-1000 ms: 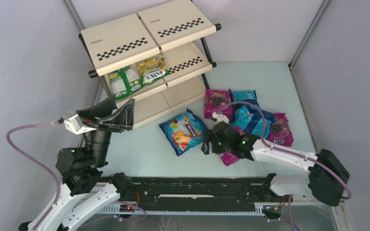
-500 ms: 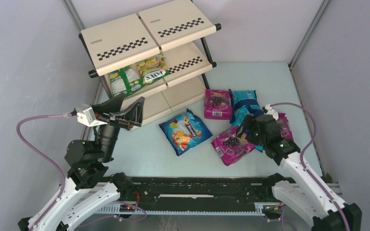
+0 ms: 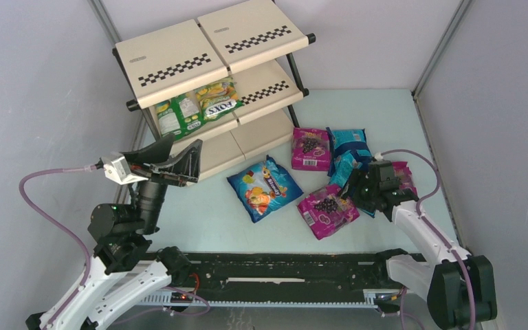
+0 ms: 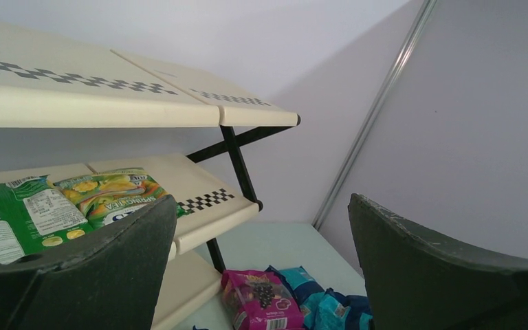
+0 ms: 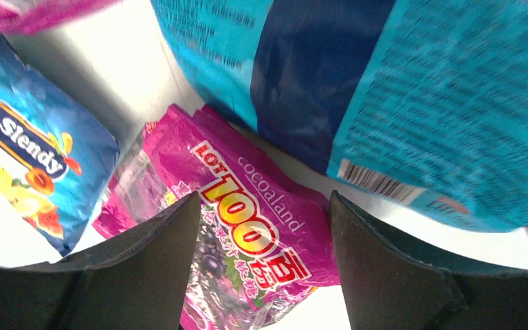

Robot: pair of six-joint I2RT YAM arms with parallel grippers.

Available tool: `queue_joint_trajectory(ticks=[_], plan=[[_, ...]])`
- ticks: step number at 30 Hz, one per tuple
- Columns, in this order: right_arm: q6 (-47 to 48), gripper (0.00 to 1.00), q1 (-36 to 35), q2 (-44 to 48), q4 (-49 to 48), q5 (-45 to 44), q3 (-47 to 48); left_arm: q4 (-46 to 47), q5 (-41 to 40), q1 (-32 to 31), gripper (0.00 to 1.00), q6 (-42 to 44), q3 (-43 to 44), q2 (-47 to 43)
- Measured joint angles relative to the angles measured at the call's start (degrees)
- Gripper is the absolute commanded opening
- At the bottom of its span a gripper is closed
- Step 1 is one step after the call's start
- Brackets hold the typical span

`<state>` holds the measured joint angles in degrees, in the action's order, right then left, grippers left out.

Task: Place and organize the candy bags onto the shelf

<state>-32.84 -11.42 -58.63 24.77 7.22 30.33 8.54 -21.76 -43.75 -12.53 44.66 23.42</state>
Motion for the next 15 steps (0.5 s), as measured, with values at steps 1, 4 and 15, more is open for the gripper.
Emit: queue_joint_trajectory(ticks=[1, 4, 15], plan=[[-0.66, 0.74, -1.40, 0.44, -0.33, 0.20, -0.96, 0.00, -0.02, 0.00, 1.00, 0.00, 0.00, -0.15], [-2.93, 0.74, -5.70, 2.14, -0.24, 0.68, -2.47, 0.09, -0.04, 0.00, 1.00, 0.00, -0.02, -0.46], [-19.17, 0.87, -23.21, 7.32, -9.62, 3.48, -12.13, 0.33, -0.07, 0.00, 1.00, 0.00, -0.76, -0.98]])
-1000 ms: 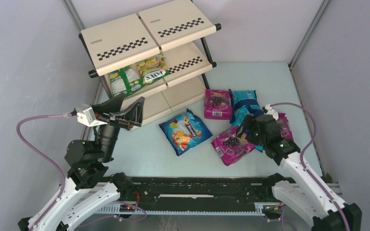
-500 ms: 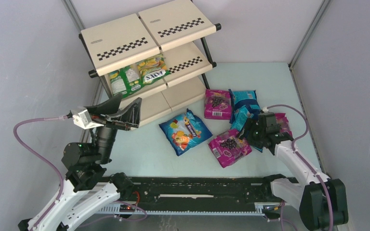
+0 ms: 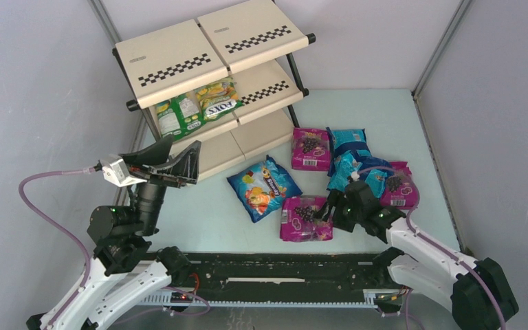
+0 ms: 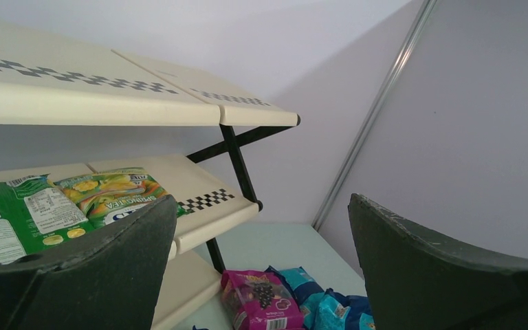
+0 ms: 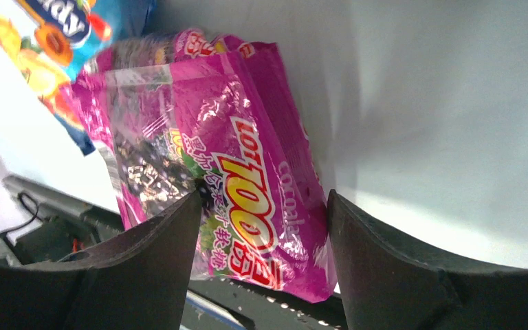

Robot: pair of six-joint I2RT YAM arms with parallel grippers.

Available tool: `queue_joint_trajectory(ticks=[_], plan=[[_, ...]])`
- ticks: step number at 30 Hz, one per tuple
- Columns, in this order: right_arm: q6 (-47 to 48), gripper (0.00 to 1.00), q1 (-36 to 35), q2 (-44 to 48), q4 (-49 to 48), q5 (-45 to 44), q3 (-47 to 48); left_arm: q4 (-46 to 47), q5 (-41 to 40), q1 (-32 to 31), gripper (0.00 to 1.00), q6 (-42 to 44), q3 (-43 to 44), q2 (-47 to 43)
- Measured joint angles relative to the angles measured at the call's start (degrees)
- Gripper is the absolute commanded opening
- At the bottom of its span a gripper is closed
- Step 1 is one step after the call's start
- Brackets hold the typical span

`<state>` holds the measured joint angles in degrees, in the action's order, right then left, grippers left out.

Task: Place and organize the candy bags onto the shelf

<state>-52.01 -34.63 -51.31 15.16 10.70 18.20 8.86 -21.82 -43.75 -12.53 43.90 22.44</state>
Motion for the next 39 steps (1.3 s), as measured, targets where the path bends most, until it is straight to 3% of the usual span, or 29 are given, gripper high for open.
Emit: queue_joint_trajectory(ticks=[8, 16, 31, 35, 39], plan=[[-3.87, 0.98, 2.75, 5.25, -4.17, 3.63, -5.22, 0.00, 0.09, 0.00, 1.00, -0.07, 0.00, 0.00], [-5.38, 0.99, 17.97, 10.71, -13.97, 13.07, -13.22, 0.00, 0.15, 0.00, 1.00, -0.13, 0.00, 0.00], [-1.38, 0.89, 20.65, -17.11, -38.66, 32.76, -12.11, 0.00, 0.39, 0.00, 1.00, -0.55, 0.00, 0.02], [-0.63, 0.93, 20.87, -24.24, -44.61, 36.83, -10.71, 0.00, 0.61, 0.00, 1.00, -0.55, 0.00, 0.07], [-0.70, 0.99, 21.40, -24.09, -44.65, 37.00, -10.51, 0.00, 0.81, 0.00, 1.00, -0.55, 0.00, 0.15]])
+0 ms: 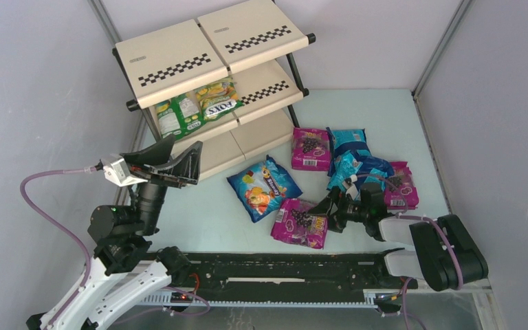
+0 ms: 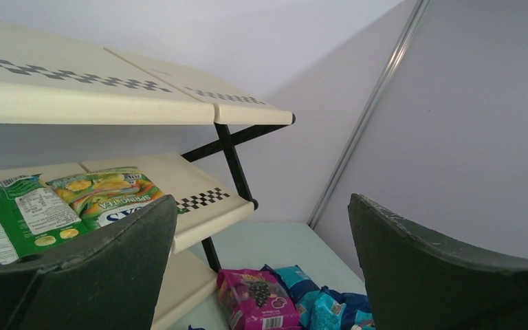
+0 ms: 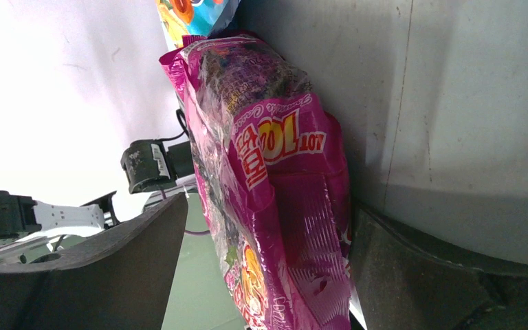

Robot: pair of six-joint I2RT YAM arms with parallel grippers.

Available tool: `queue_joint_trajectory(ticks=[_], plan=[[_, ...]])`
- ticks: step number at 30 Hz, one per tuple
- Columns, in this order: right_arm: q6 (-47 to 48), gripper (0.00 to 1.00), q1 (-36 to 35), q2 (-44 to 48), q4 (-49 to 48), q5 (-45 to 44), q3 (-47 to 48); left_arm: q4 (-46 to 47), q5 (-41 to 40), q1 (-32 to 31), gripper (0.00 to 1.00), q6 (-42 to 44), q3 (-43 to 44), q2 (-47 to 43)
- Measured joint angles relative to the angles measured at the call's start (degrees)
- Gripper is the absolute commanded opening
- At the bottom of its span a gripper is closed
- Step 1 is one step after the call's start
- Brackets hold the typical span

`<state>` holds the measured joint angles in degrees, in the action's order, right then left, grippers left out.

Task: Place and organize the candy bags onto the shelf

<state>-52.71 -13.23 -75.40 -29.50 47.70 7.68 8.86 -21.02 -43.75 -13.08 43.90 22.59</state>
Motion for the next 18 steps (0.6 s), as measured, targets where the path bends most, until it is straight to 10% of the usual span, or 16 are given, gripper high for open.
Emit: queue_joint_trajectory(ticks=[18], plan=[[12.11, 0.85, 4.44, -6.47, 18.60, -0.46, 14.01, 0.00, 0.20, 0.00, 1.00, 0.00, 0.00, 0.24]])
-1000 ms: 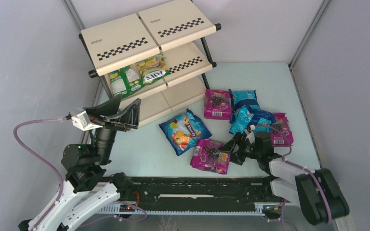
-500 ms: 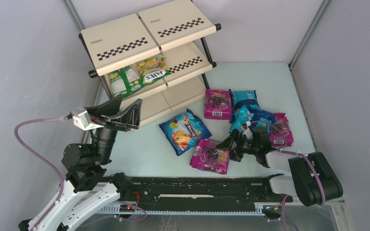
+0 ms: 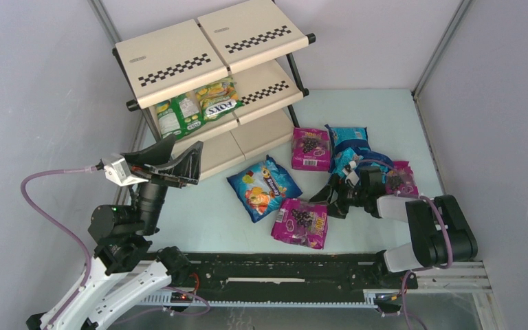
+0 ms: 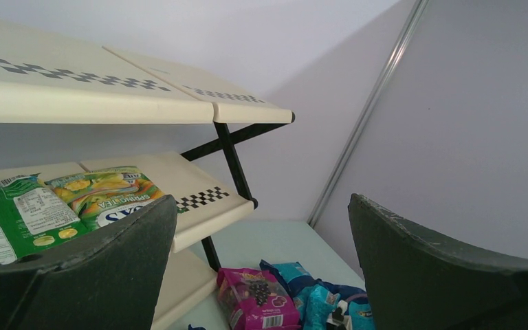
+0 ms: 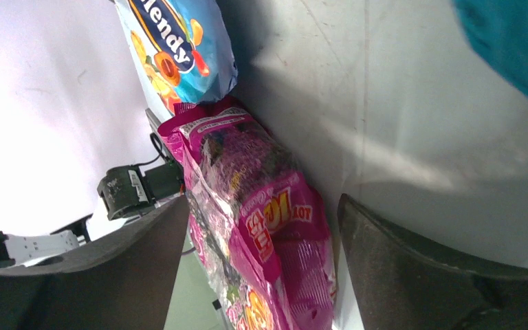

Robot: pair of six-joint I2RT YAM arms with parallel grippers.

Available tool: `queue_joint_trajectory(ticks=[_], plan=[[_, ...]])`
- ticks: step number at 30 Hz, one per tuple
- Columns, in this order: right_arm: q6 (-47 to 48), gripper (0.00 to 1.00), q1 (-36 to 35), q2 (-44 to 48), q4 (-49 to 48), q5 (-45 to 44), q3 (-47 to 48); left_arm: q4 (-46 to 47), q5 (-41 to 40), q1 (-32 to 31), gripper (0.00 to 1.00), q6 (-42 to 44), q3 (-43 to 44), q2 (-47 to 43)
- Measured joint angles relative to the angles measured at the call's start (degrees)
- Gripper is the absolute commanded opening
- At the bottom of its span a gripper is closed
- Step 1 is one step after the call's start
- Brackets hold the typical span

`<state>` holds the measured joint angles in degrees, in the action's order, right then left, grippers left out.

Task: Place and organize the candy bags onto the shelf

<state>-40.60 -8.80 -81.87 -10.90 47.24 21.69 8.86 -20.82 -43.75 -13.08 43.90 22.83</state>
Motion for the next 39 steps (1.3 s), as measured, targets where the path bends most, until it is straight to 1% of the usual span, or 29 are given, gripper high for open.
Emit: queue_joint_trajectory(ticks=[1, 6, 13, 18, 22, 25, 27, 30, 31, 32, 36, 39], plan=[[0.48, 0.81, -0.55, -0.68, -0.46, 0.42, 0.20, 0.00, 0.02, 0.00, 1.00, 0.00, 0.00, 0.00], [0.28, 0.75, -4.37, -3.93, -4.90, 2.54, -0.02, 0.00, 0.02, 0.00, 1.00, 0.00, 0.00, 0.00], [-5.73, 0.74, -5.86, -3.98, -15.50, 5.62, -6.73, 0.00, 0.02, 0.00, 1.00, 0.00, 0.00, 0.00], [-12.26, 0.76, -5.95, -4.70, -27.41, 7.80, -13.40, 0.00, 0.02, 0.00, 1.00, 0.00, 0.00, 0.04], [-15.41, 0.75, -6.78, -7.28, -34.42, 8.37, -15.28, 0.00, 0.02, 0.04, 1.00, -0.02, 0.00, 0.07], [-17.46, 0.74, -8.87, -9.51, -39.71, 7.13, -15.85, 0.02, 0.02, 0.04, 1.00, -0.04, 0.00, 0.28], [-18.99, 0.68, -10.54, -10.95, -43.15, 6.10, -16.33, 0.00, 0.02, 0.04, 1.00, -0.04, 0.00, 0.61], [-20.63, 0.50, -13.09, -12.87, -46.86, 3.61, -16.92, 0.00, 0.04, 0.09, 1.00, -0.22, 0.00, 1.01], [-21.05, 0.43, -13.73, -13.31, -47.41, 2.80, -17.07, 0.02, 0.04, 0.15, 1.00, -0.37, 0.00, 1.05], [-21.53, 0.39, -14.32, -13.84, -48.43, 1.92, -17.51, 0.00, 0.04, 0.15, 1.00, -0.44, 0.00, 1.07], [-23.91, 0.30, -14.69, -14.47, -54.05, 0.31, -20.06, 0.02, 0.04, 0.26, 1.00, -0.46, 0.00, 1.20], [-24.94, 0.27, -14.58, -14.47, -56.22, 0.17, -20.68, 0.00, 0.13, 0.39, 1.00, -0.46, 0.00, 1.44]])
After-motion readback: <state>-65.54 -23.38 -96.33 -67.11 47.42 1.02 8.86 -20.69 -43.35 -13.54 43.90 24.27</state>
